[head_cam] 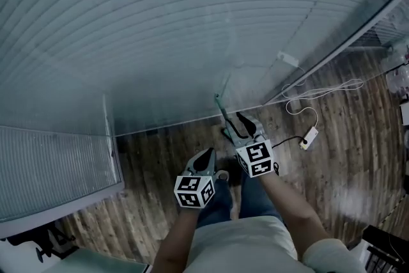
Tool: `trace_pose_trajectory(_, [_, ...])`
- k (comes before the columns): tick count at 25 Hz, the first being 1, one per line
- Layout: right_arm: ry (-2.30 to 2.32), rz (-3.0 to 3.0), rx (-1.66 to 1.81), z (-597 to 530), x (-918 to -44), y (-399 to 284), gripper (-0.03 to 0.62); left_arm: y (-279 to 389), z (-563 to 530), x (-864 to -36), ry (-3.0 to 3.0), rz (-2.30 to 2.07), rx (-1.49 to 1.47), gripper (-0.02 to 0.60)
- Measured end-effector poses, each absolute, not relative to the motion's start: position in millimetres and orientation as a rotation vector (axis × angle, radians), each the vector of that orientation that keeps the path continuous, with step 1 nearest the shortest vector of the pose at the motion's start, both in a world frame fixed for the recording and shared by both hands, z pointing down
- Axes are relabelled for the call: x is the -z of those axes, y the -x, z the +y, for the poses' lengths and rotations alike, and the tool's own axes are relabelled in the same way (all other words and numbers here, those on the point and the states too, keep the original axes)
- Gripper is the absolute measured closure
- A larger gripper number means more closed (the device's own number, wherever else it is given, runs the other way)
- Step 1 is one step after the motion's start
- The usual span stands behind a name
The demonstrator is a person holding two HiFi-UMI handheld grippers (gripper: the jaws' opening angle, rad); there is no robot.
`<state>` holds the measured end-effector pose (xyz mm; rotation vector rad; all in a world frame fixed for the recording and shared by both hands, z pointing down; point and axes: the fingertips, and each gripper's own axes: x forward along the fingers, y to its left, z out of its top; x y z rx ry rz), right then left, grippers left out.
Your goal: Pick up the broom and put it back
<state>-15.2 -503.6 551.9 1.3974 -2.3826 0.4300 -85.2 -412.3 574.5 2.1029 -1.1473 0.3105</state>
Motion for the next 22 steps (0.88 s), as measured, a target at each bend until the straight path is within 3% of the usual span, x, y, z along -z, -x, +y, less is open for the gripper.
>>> trace_pose_trajectory(22, [-1.535,-2.408,-0.437,-438,-472,-16,0.451,38,-401,-518,-2.268,-0.950,-0.381,0.581])
